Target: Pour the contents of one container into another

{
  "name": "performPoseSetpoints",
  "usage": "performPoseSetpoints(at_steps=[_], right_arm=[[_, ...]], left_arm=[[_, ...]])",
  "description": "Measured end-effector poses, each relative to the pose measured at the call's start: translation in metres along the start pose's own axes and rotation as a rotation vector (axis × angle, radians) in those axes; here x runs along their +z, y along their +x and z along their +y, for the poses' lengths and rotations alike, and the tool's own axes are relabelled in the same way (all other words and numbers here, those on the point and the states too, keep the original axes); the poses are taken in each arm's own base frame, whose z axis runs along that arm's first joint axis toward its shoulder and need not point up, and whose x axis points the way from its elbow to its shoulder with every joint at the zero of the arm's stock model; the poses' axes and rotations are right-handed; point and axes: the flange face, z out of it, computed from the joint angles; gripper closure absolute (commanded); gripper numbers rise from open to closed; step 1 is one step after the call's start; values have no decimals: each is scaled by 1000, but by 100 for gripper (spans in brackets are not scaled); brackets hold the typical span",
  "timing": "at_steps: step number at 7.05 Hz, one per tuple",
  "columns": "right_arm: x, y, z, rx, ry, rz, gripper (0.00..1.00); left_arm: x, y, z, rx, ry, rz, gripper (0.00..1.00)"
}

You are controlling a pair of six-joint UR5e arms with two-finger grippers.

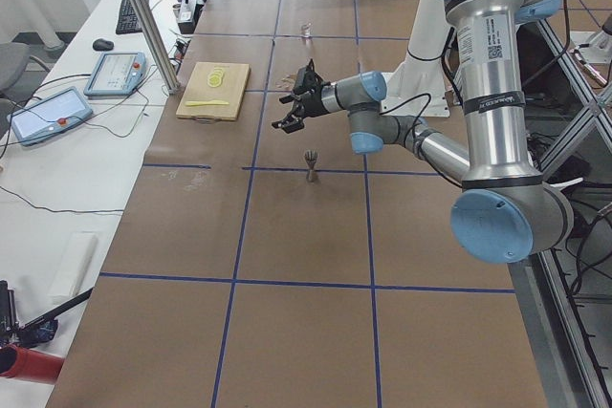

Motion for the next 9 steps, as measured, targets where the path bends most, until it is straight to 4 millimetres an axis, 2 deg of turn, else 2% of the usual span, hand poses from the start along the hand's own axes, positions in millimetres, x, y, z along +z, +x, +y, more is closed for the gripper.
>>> performPoseSetpoints(at_steps=[1,3,5,7,9], right_arm=[[0,0,0,0,0,0,0],[0,0,0,0,0,0,0],[0,0,0,0,0,0,0],[0,0,0,1,0,-1,0],[1,1,1,2,-2,-1,0]], left_arm=[[-4,1,31,-12,45,-41,0],[1,-13,76,17,115,-109,0],[6,-24,105,65,157,-145,0],[11,-27,135,85,196,-144,0],[12,-18,160,77,229,-122,0]])
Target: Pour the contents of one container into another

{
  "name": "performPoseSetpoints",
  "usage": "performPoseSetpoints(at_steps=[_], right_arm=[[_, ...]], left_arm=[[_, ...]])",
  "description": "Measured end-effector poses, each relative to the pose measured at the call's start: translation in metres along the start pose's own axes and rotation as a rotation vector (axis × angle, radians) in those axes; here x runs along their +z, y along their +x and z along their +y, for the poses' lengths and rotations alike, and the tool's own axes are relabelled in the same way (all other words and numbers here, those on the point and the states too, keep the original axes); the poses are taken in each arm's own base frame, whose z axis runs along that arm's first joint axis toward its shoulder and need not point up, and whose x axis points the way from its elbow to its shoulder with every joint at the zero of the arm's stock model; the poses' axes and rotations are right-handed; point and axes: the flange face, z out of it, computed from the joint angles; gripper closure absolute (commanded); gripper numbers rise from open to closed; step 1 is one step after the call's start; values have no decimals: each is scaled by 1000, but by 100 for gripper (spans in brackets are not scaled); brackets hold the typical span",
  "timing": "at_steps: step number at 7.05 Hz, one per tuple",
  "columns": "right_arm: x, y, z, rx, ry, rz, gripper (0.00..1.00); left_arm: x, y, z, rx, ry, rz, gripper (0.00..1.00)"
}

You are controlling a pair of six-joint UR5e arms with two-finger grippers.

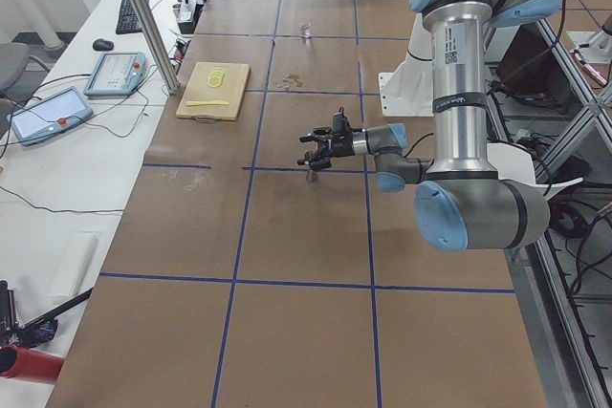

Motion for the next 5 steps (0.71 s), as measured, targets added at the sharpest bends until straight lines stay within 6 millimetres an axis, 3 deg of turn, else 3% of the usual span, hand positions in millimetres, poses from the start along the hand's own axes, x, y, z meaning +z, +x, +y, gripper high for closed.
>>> performPoseSetpoints(at_steps=[5], right_arm=[[2,2,4,4,-5,0,0]], left_arm=[[-4,3,40,15,24,11,0]])
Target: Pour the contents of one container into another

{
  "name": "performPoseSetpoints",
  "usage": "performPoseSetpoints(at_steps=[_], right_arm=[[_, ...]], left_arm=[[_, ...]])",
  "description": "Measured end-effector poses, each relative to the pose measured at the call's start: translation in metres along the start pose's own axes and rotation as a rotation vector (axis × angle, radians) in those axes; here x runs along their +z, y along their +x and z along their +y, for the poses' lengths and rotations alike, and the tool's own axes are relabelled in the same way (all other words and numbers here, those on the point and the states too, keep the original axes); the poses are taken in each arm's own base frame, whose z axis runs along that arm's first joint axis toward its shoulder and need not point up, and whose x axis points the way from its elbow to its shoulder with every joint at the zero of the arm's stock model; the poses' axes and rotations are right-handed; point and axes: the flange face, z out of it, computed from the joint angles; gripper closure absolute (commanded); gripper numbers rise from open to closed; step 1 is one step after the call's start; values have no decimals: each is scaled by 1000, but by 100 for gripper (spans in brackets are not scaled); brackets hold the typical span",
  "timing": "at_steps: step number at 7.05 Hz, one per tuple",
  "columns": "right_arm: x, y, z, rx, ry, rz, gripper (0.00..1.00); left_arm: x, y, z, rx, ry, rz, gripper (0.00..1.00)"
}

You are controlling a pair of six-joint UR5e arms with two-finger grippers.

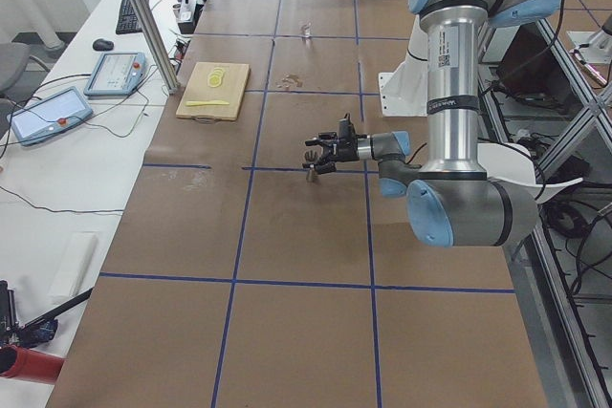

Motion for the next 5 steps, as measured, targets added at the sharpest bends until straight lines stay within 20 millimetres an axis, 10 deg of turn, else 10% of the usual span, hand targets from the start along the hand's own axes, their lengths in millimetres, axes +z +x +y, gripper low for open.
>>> performPoseSetpoints(at_steps=[5], right_arm=[[1,1,2,1,-2,0,0]], left_arm=[[-4,-1,34,10,-16,19,0]])
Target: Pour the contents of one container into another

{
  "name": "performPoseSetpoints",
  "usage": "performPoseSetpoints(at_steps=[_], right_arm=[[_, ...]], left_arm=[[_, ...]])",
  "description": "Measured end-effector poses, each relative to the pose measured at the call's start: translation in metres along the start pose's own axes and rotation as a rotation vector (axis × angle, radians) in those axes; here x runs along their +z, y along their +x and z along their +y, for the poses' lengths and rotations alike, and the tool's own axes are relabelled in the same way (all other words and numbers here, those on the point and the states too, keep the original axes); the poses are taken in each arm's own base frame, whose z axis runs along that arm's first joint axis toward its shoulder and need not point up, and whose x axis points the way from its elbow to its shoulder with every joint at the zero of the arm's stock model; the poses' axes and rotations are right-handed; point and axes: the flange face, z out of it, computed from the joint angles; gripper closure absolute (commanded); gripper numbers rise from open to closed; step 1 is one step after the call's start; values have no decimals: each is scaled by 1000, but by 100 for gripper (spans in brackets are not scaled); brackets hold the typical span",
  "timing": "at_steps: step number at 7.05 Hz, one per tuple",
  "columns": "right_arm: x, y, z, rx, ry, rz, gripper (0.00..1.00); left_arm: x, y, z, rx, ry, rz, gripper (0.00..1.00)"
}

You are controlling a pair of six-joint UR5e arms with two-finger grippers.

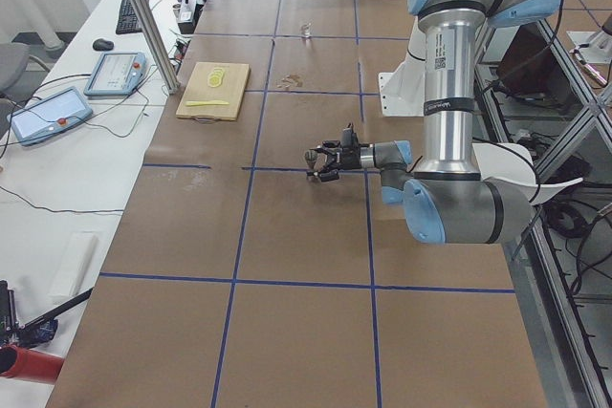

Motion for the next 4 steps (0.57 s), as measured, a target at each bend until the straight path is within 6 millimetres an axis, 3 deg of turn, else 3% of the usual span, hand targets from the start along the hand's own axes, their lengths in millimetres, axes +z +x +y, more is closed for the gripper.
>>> performPoseSetpoints(at_steps=[1,4], right_arm=[[0,0,0,-1,0,0,0],[0,1,1,0,-1,0,0]], left_arm=[[-1,3,4,0,-5,5,1],[2,6,24,-6,-8,12,34]])
